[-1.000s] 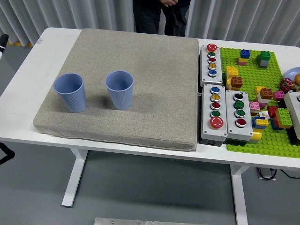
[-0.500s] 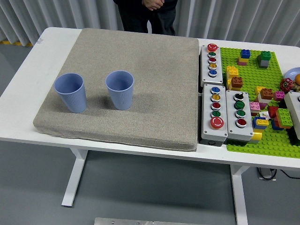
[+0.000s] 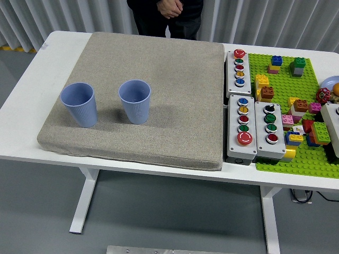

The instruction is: Pick cup pour cup place

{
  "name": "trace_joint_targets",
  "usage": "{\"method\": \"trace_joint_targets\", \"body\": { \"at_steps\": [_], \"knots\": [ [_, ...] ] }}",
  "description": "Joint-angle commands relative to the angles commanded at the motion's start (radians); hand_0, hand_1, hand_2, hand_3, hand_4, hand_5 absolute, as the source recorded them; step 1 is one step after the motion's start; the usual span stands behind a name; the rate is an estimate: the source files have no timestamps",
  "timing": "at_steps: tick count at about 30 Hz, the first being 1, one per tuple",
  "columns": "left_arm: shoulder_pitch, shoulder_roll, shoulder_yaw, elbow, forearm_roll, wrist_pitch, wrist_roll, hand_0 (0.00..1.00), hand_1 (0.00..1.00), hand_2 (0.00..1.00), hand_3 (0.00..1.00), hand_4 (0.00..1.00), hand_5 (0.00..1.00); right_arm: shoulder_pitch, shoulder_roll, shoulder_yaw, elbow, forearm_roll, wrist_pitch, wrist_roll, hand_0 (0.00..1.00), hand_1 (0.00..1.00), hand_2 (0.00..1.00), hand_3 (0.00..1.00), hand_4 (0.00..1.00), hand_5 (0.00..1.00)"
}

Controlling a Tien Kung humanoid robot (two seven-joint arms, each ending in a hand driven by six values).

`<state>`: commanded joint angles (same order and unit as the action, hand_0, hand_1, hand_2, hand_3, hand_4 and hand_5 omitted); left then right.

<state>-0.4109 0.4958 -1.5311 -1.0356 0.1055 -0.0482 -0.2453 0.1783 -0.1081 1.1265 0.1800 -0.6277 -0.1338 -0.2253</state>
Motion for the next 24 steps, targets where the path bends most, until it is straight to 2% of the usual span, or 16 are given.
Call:
{"method": "trace_joint_targets", "body": {
  "at_steps": [24],
  "knots": [
    [0.026, -0.014, -0.008, -0.002, 0.06, 0.012, 0.003, 0.89, 0.869, 0.946, 0.976, 0.836, 0.998, -0.013, 0.004, 0.013, 0.0, -0.012, -0.001, -0.001, 0.723, 0.69, 0.739, 0.697, 0.31, 0.281]
  ]
}}
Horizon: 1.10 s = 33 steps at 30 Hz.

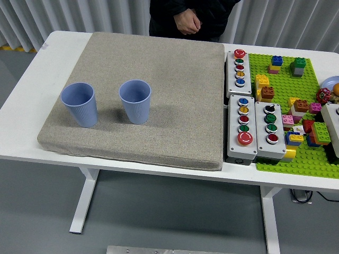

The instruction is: Pick cup pour cup place

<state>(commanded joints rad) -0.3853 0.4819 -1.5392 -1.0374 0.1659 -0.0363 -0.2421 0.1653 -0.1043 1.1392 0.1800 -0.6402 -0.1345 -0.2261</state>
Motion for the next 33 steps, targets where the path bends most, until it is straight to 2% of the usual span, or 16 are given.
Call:
{"method": "trace_joint_targets", "body": {
  "at_steps": [33],
  "knots": [
    [-0.012, -0.001, -0.004, -0.001, 0.025, 0.016, -0.002, 0.887, 0.865, 0.942, 0.972, 0.833, 0.998, 0.012, 0.0, 0.011, 0.0, -0.011, -0.001, 0.0, 0.722, 0.69, 0.739, 0.697, 0.309, 0.283]
  ]
}}
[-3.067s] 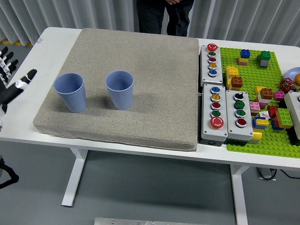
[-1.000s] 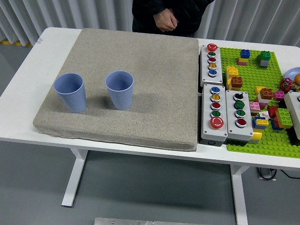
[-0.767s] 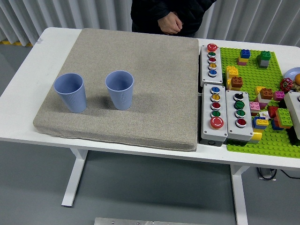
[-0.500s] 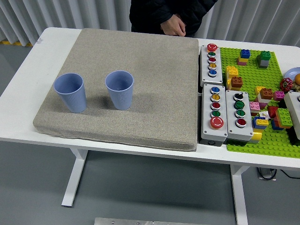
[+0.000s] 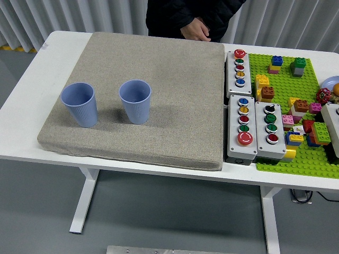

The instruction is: Pick cup pour cup place

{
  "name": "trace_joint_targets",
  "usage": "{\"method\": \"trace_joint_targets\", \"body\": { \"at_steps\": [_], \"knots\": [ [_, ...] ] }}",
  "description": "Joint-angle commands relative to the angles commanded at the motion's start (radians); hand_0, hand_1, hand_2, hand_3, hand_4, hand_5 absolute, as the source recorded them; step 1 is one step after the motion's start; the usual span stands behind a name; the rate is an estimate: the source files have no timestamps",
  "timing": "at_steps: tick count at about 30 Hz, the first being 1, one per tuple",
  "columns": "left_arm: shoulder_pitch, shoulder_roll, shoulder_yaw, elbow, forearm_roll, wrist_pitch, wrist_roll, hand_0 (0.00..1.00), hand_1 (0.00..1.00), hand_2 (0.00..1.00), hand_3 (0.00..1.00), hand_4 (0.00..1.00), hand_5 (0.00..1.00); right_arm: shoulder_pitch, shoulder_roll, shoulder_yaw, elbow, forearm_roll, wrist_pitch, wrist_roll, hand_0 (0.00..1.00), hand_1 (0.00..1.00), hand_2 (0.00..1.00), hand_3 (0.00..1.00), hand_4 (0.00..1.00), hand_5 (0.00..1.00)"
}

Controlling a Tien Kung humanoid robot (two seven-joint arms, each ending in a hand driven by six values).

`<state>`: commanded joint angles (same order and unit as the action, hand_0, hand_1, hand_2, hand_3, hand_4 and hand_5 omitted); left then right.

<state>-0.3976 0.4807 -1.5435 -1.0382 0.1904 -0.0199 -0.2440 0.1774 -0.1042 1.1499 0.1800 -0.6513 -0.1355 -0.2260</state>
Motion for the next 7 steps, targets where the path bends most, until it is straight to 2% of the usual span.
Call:
{"method": "trace_joint_targets", "body": {
  "at_steps": [7],
  "knots": [
    [0.008, -0.005, 0.003, 0.005, 0.033, 0.002, 0.002, 0.885, 0.863, 0.94, 0.971, 0.834, 0.998, 0.0, 0.003, 0.008, 0.0, -0.011, 0.0, -0.001, 0.722, 0.69, 0.738, 0.697, 0.309, 0.284]
  ]
}}
